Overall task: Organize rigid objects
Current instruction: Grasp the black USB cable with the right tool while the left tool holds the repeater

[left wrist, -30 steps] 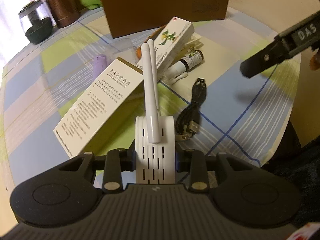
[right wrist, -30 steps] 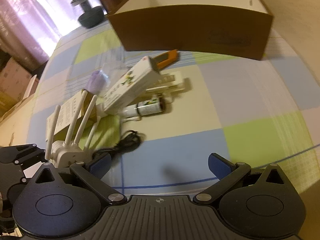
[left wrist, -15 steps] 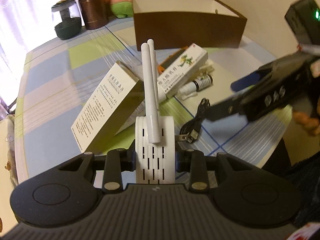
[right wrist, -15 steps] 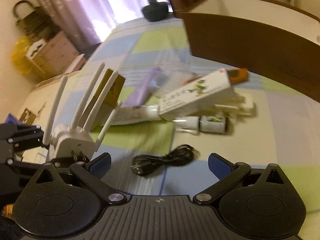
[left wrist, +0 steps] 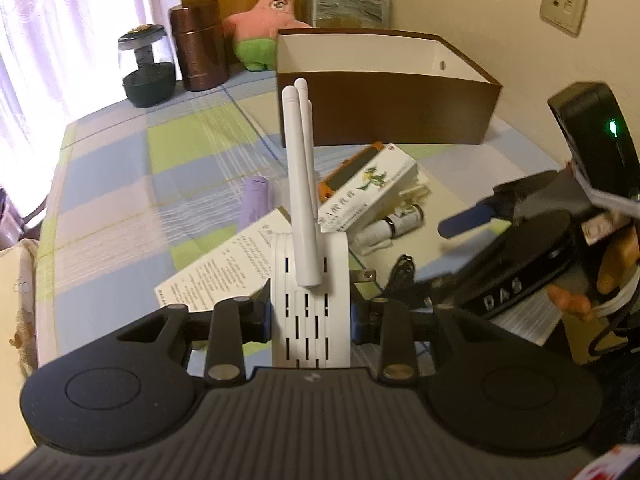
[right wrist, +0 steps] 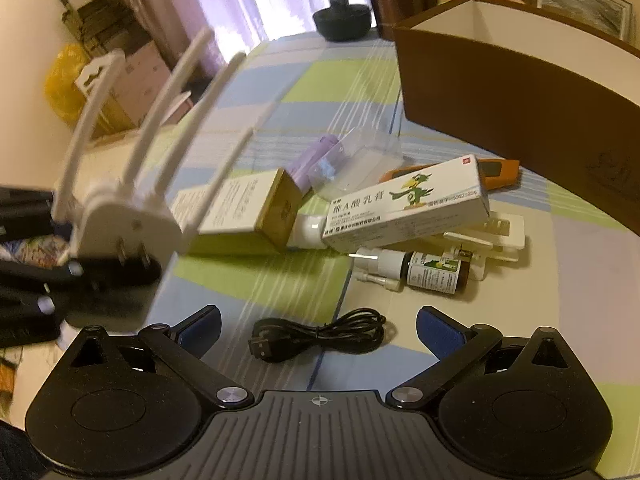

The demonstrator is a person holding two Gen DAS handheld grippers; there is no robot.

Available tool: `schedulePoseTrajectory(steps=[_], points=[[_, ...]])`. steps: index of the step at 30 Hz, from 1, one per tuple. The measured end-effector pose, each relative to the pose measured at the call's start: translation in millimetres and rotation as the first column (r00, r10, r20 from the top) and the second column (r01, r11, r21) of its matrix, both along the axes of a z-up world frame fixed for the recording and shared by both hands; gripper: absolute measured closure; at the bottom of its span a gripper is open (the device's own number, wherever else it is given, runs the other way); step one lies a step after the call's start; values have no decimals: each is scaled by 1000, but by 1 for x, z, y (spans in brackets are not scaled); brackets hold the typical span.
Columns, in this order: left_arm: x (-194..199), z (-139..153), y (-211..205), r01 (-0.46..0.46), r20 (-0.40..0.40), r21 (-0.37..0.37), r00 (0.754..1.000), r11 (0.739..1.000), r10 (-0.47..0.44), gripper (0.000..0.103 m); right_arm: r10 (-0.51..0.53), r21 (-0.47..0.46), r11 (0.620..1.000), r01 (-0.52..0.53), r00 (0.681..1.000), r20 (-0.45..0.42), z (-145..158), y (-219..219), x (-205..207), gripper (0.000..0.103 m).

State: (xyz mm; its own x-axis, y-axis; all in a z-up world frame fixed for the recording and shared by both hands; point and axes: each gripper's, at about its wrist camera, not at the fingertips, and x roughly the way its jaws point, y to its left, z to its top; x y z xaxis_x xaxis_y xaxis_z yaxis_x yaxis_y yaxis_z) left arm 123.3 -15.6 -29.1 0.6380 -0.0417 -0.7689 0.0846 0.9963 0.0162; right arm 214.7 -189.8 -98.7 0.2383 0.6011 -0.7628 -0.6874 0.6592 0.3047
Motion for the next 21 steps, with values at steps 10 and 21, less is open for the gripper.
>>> schedulePoseTrajectory(steps=[10,21], points=[[-11,-9,26,-148,-48,31,988,988,150,75,73,-118,990,-71,997,9,-24,23,-1,2],[-16,-15,40,-209,-72,41,975,977,211,75,98,-233,969,-76,992,85,-49,47,-10,2]])
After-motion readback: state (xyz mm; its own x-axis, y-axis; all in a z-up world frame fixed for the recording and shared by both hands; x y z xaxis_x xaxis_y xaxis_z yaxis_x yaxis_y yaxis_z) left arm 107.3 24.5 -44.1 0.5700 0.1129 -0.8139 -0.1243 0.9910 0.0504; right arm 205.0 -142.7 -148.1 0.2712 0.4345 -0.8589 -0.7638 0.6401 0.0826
